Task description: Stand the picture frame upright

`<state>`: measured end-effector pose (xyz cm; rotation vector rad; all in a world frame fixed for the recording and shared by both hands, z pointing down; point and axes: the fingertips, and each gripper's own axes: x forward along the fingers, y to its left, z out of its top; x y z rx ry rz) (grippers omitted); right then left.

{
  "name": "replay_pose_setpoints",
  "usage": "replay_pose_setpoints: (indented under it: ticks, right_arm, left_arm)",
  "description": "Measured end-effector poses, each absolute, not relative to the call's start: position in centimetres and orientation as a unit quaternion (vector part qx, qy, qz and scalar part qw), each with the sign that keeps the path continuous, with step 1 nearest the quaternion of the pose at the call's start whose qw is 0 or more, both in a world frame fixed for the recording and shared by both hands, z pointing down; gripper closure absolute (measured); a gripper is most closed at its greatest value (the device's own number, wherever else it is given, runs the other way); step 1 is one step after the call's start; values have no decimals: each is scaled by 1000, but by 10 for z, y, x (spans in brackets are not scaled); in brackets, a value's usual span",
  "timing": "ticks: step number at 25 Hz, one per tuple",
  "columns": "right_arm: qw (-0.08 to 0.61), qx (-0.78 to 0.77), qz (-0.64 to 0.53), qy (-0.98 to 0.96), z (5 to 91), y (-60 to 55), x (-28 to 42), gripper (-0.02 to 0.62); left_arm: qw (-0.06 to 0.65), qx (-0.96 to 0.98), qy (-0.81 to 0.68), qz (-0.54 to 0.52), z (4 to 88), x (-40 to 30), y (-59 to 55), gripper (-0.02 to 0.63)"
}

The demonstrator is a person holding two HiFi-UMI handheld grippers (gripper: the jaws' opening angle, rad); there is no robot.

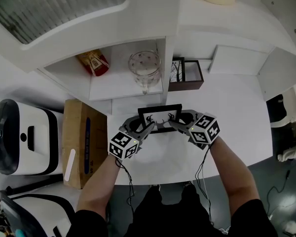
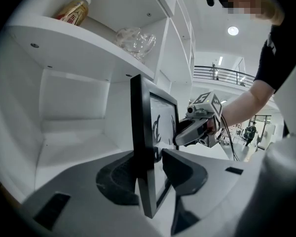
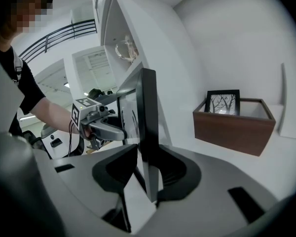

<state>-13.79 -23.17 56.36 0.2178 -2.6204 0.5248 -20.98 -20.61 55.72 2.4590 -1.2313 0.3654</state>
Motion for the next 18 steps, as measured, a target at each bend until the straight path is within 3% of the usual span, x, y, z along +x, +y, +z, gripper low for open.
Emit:
replay_pose_setpoints:
  ticks: [18]
  right_arm:
    - [237, 90, 184, -950, 575, -250, -154, 471]
  left_arm:
    - [181, 860, -456, 142, 568, -228, -223, 453]
